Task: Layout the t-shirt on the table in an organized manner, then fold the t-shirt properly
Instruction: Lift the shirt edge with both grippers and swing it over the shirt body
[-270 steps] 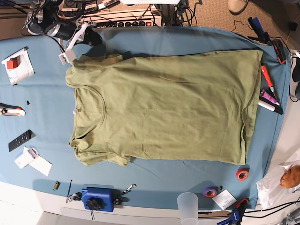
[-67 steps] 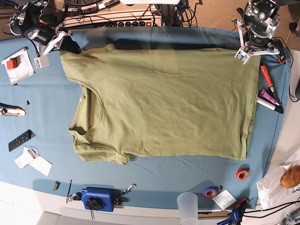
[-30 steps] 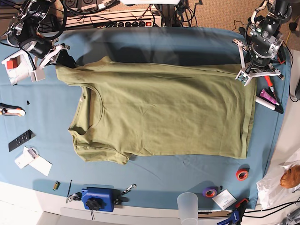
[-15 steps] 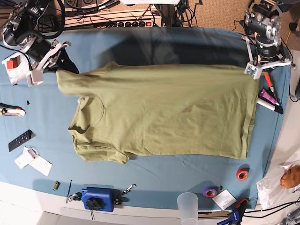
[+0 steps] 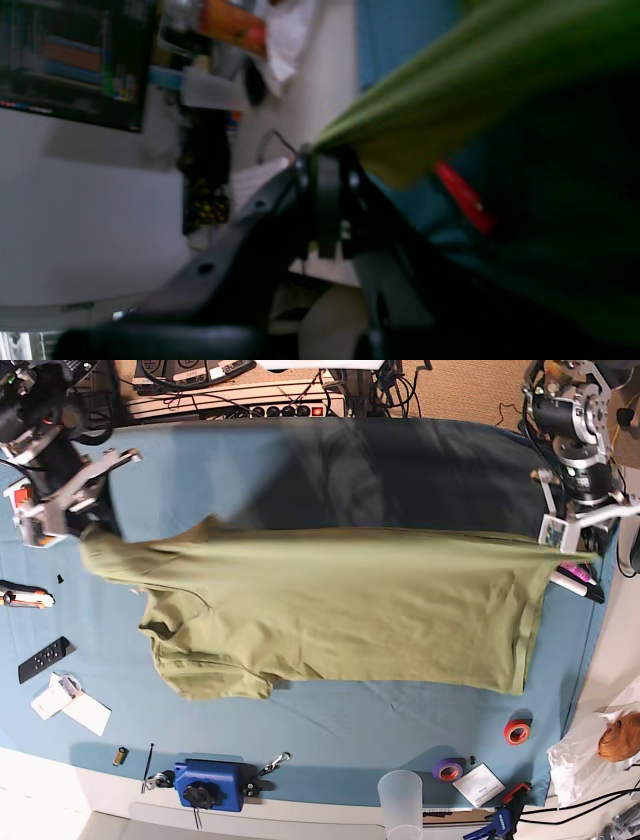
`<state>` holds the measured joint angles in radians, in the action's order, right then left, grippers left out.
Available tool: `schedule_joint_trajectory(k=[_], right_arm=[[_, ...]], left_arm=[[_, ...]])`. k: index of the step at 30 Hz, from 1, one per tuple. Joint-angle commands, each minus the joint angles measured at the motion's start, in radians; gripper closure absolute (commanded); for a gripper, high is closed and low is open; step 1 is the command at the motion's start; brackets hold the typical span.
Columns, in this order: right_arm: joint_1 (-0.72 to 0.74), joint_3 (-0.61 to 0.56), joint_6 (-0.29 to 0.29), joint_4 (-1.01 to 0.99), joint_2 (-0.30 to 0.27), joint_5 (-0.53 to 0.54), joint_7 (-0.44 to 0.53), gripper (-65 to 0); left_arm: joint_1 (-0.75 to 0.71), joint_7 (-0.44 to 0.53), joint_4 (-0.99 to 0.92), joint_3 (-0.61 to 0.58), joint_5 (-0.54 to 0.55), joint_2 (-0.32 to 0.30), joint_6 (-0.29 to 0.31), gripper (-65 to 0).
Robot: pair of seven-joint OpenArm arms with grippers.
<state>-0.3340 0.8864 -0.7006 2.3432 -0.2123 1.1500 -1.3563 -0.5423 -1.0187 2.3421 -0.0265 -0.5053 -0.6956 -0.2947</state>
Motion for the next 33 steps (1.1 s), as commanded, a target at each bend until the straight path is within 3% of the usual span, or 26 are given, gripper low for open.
schedule_joint_trajectory(k=[1,7,12,17,21,24,33], right_arm=[[0.012,0.032,0.002,0.013,-0.012,0.010,0.038,0.0],[0.055,0.107,0.002,0.013,-0.013,0.008,0.083,0.0],[0.128,0.109,0.002,0.013,-0.021,-0.001,0.124,0.0],[0.203,0.109,0.002,0.013,-0.020,-0.082,0.187,0.0],[0.262,0.108,0.002,0.013,-0.021,-0.125,0.214,0.0],[0.309,0.108,0.002,0.013,-0.021,-0.179,0.247,0.0],[0.415,0.107,0.002,0.013,-0.020,-0.254,0.288,0.0]], left_arm=[[0.003,0.002,0.014,0.032,-0.021,-0.016,-0.015,0.0],[0.013,0.050,0.014,0.190,0.080,-0.016,-0.010,0.0],[0.013,0.106,0.014,0.331,0.137,-0.016,-0.054,0.0],[0.013,0.192,0.014,0.451,0.272,-0.017,-0.009,0.0],[0.014,0.237,0.014,0.464,0.300,-0.017,-0.009,0.0],[0.019,0.250,0.014,0.464,0.291,-0.017,-0.054,0.0],[0.036,0.288,0.014,0.464,0.299,-0.018,-0.053,0.0]])
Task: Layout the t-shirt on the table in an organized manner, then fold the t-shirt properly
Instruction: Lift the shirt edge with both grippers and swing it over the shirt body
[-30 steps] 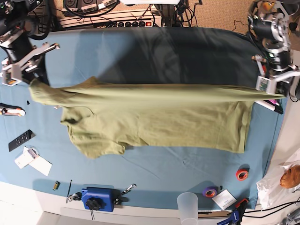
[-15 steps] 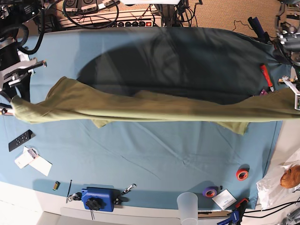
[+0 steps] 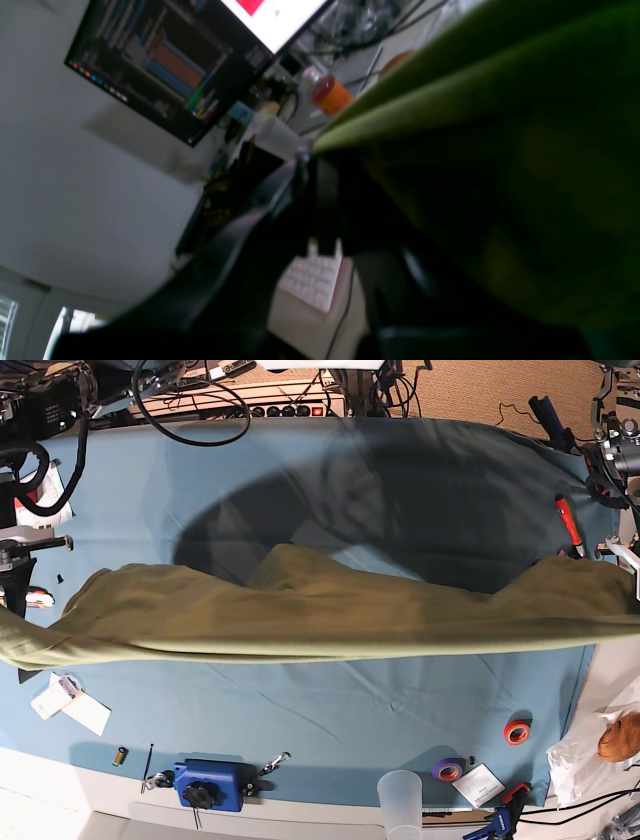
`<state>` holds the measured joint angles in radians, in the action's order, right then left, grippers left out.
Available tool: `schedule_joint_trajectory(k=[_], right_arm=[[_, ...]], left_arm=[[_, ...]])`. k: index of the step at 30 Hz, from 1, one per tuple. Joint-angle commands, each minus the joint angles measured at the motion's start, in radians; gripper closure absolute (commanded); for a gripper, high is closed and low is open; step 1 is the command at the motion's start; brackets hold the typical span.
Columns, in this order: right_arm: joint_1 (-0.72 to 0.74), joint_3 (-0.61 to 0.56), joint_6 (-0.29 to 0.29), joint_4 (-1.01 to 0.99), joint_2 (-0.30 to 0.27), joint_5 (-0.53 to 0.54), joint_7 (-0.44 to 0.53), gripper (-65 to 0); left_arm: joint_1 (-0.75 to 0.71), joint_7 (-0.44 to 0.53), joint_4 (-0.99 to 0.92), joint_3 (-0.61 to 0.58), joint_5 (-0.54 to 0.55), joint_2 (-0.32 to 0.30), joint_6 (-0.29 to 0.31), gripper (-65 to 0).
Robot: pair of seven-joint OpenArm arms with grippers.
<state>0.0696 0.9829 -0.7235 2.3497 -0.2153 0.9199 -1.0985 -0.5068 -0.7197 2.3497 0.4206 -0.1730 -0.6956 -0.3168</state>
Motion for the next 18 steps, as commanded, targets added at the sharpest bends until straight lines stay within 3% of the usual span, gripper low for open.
schedule_joint_trajectory(k=[1,6,14,18], right_arm=[[0.014,0.003,0.025,0.006,-0.017,-0.025,0.030,0.0],[0.014,-0.132,0.025,0.006,-0.017,-0.161,0.079,0.0],[0.080,-0.324,0.025,-0.078,-0.014,-0.290,0.120,0.0],[0.165,-0.328,0.026,-0.161,-0.014,-0.317,0.120,0.0]], left_arm=[[0.003,-0.002,0.006,0.017,-0.019,-0.019,-0.030,0.0],[0.070,0.041,0.006,0.016,0.114,-0.044,0.074,0.0],[0.195,0.054,-0.133,0.016,0.201,-0.084,0.087,0.0],[0.254,0.090,-0.161,0.016,0.312,-0.086,0.200,0.0]])
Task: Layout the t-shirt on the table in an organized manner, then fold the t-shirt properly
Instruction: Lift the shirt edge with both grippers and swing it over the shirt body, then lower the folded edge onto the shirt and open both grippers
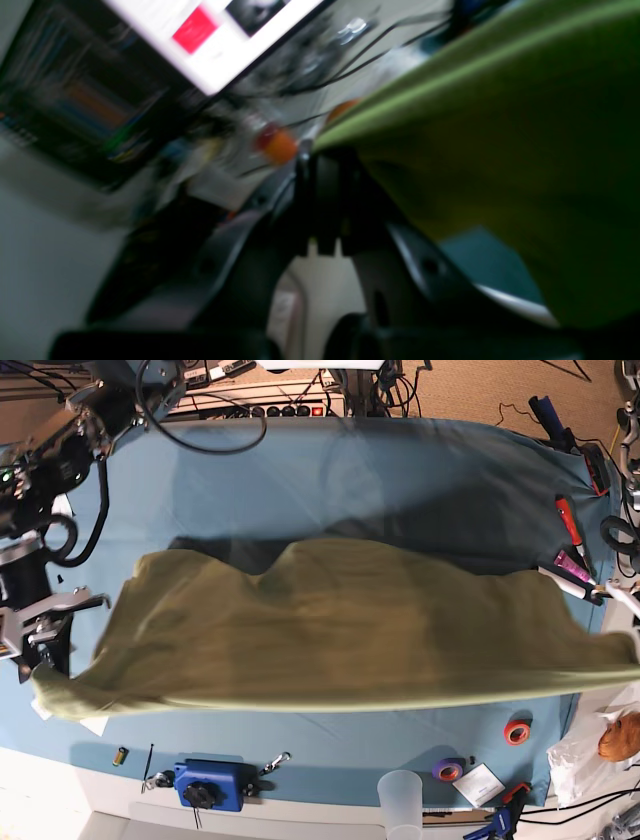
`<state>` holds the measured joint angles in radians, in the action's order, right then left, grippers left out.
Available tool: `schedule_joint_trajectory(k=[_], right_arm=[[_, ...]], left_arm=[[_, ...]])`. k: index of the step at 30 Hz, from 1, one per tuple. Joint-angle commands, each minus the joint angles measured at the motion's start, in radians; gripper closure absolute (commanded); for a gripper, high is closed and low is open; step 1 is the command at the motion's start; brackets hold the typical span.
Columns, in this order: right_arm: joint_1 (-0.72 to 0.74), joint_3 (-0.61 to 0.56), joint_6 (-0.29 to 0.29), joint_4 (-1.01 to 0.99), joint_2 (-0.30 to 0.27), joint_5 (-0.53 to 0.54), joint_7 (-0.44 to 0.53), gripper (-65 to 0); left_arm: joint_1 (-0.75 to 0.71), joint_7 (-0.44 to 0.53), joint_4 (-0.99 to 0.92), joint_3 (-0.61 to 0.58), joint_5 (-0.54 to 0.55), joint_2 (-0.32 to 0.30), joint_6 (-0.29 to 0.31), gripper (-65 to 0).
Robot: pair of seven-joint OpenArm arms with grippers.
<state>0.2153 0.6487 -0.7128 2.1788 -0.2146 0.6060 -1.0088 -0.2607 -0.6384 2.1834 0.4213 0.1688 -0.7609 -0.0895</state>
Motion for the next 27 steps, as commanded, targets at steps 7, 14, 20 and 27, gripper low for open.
schedule_joint_trajectory(k=[7,14,20,27], right_arm=[[0.109,0.006,0.015,-0.150,-0.016,-0.005,0.014,0.0],[0.162,0.000,0.015,-0.299,-0.018,-0.011,0.006,0.0],[0.180,-0.084,0.015,-0.390,-0.018,-0.113,0.015,0.0],[0.241,-0.118,0.016,-0.515,-0.019,-0.172,0.038,0.0]], left_arm=[[0.136,0.035,-0.068,0.014,0.132,-0.020,0.100,0.0],[0.301,0.037,-0.299,0.013,0.336,-0.003,0.260,0.0],[0.412,0.034,-0.410,-0.040,0.419,0.018,0.361,0.0],[0.573,0.060,-0.559,-0.314,0.248,0.072,0.241,0.0]])
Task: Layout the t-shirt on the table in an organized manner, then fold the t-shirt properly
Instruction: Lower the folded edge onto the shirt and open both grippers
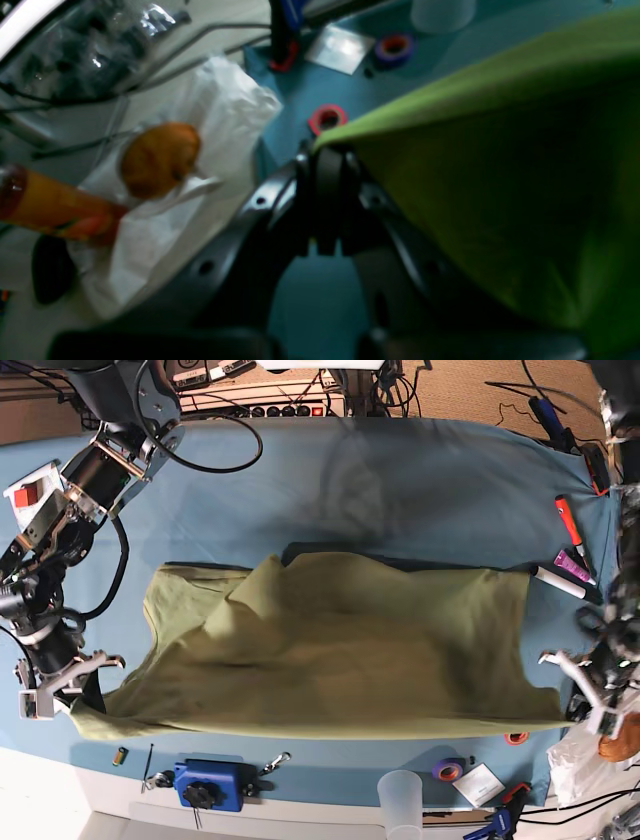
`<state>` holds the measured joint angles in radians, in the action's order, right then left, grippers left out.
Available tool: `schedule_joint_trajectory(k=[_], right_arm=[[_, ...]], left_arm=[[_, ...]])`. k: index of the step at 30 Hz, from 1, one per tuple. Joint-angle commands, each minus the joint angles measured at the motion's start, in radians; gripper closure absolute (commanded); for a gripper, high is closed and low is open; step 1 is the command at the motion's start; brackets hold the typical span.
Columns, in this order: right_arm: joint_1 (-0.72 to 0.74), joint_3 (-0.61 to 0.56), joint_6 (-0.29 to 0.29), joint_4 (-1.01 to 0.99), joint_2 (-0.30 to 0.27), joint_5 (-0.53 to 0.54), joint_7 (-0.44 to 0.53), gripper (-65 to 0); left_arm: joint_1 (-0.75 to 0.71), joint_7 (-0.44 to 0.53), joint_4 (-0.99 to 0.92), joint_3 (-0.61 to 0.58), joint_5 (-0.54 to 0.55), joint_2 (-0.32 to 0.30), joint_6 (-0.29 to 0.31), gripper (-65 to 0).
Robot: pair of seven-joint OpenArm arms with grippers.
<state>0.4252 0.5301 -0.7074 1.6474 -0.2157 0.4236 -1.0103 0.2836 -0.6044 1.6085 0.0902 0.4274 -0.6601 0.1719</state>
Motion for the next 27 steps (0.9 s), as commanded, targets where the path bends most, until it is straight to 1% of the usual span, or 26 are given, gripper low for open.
schedule_joint_trajectory(k=[1,4,7,9,11,13,15,17,19,22,23,24,25,26,27], right_arm=[[0.044,0.001,0.015,-0.009,-0.018,0.006,0.042,0.0],[0.089,0.001,0.016,-0.105,-0.019,0.005,0.048,0.0],[0.133,-0.001,0.016,-0.207,-0.038,-0.003,0.078,0.0],[0.165,-0.001,0.016,-0.275,-0.051,-0.039,0.108,0.0],[0.199,-0.001,0.019,-0.347,-0.063,-0.079,0.132,0.0],[0.230,-0.001,0.029,-0.430,-0.077,-0.102,0.165,0.0],[0.257,-0.001,0.028,-0.512,-0.092,-0.121,0.210,0.0],[0.280,-0.001,0.028,-0.583,-0.098,-0.145,0.251,0.0],[0.299,-0.001,0.028,-0.633,-0.098,-0.169,0.270,0.0],[0.303,-0.018,0.026,-0.661,-0.098,-0.171,0.282,0.0],[0.303,-0.029,0.019,-0.661,-0.098,-0.171,0.283,0.0],[0.303,-0.042,0.009,-0.661,-0.100,-0.170,0.287,-5.6],[0.303,-0.057,0.009,-0.661,-0.101,-0.170,0.298,-12.9],[0.303,-0.071,0.009,-0.661,-0.103,-0.170,0.318,-19.1],[0.303,-0.086,0.009,-0.661,-0.104,-0.171,0.337,-23.2]], left_arm=[[0.056,0.029,-0.014,-0.002,-0.027,-0.012,-0.024,0.0],[0.132,0.029,-0.120,-0.047,-0.032,0.036,0.016,0.0],[0.202,0.043,-0.244,-0.084,-0.036,0.083,0.024,0.0],[0.243,0.076,-0.325,-0.094,-0.064,0.113,0.026,0.0],[0.286,0.103,-0.406,-0.094,-0.085,0.141,0.040,0.0],[0.332,0.109,-0.480,-0.094,-0.092,0.171,0.064,0.0],[0.372,0.113,-0.544,-0.094,-0.095,0.204,0.063,0.0],[0.402,0.137,-0.596,-0.095,-0.115,0.232,0.049,0.0],[0.423,0.171,-0.636,-0.095,-0.147,0.251,0.047,0.0],[0.440,0.217,-0.671,-0.095,-0.148,0.264,0.055,0.0],[0.442,0.230,-0.677,-0.095,-0.148,0.264,0.068,-1.6],[0.443,0.232,-0.678,-0.095,-0.148,0.264,0.082,-8.8],[0.443,0.233,-0.678,-0.095,-0.147,0.264,0.095,-15.8],[0.443,0.235,-0.678,-0.095,-0.148,0.264,0.103,-21.6],[0.442,0.239,-0.678,-0.095,-0.147,0.264,0.103,-25.7]])
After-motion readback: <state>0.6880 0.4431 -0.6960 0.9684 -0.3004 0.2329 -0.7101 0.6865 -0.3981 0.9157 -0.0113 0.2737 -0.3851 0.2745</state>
